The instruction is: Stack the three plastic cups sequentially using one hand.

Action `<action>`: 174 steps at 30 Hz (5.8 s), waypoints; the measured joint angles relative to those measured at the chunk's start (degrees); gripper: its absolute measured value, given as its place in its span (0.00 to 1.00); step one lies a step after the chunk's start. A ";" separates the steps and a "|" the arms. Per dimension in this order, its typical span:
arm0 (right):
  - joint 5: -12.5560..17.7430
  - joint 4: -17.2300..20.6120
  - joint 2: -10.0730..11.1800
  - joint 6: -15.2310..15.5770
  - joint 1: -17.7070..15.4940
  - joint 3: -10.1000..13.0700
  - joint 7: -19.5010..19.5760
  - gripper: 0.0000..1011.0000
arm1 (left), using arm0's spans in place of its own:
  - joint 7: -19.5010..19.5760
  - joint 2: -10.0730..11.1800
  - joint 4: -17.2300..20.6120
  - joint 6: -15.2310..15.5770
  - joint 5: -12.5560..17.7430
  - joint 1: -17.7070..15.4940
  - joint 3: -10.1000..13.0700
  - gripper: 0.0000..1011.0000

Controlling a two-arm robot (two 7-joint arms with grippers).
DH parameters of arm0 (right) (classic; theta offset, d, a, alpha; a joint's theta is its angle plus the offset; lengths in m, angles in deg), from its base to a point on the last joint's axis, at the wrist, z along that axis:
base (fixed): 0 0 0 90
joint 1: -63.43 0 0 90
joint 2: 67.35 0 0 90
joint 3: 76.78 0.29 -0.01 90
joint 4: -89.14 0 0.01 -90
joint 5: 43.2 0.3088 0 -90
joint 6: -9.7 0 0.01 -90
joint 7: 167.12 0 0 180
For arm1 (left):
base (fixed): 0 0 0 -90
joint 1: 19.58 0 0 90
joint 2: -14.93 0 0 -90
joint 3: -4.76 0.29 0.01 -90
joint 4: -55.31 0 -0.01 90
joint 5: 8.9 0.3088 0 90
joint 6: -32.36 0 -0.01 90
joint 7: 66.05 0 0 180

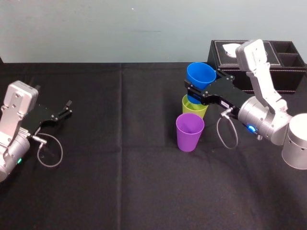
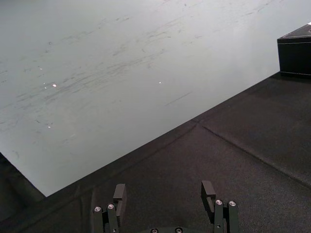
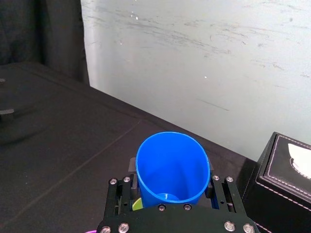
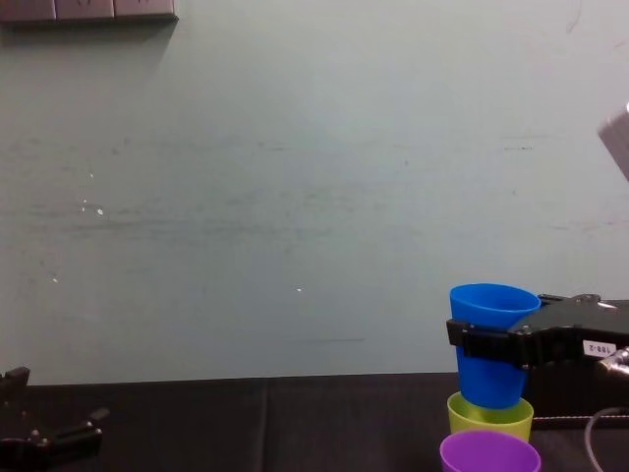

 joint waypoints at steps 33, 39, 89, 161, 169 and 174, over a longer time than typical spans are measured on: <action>-0.75 -4.02 -1.03 0.33 0.43 -0.81 -0.49 0.72 | 0.00 0.00 0.00 0.00 0.00 0.00 0.00 1.00; -0.73 -4.00 -1.01 0.33 0.44 -0.79 -0.52 0.72 | 0.00 0.00 0.00 0.00 0.00 0.00 0.00 1.00; 2.23 12.04 6.99 0.33 -15.08 6.41 -0.20 0.99 | 0.00 0.00 0.00 0.00 0.00 0.00 0.00 1.00; -2.67 0.68 -3.94 -10.22 -14.57 0.52 3.02 0.99 | 0.00 0.00 0.00 0.00 0.00 0.00 0.00 1.00; -2.81 0.54 -4.06 -10.26 -14.51 0.61 3.10 0.98 | 0.00 0.00 0.00 0.00 0.00 0.00 0.00 1.00; -2.75 0.60 -4.01 -10.25 -14.54 0.60 3.09 0.90 | 0.00 0.00 0.00 0.00 0.00 0.00 0.00 1.00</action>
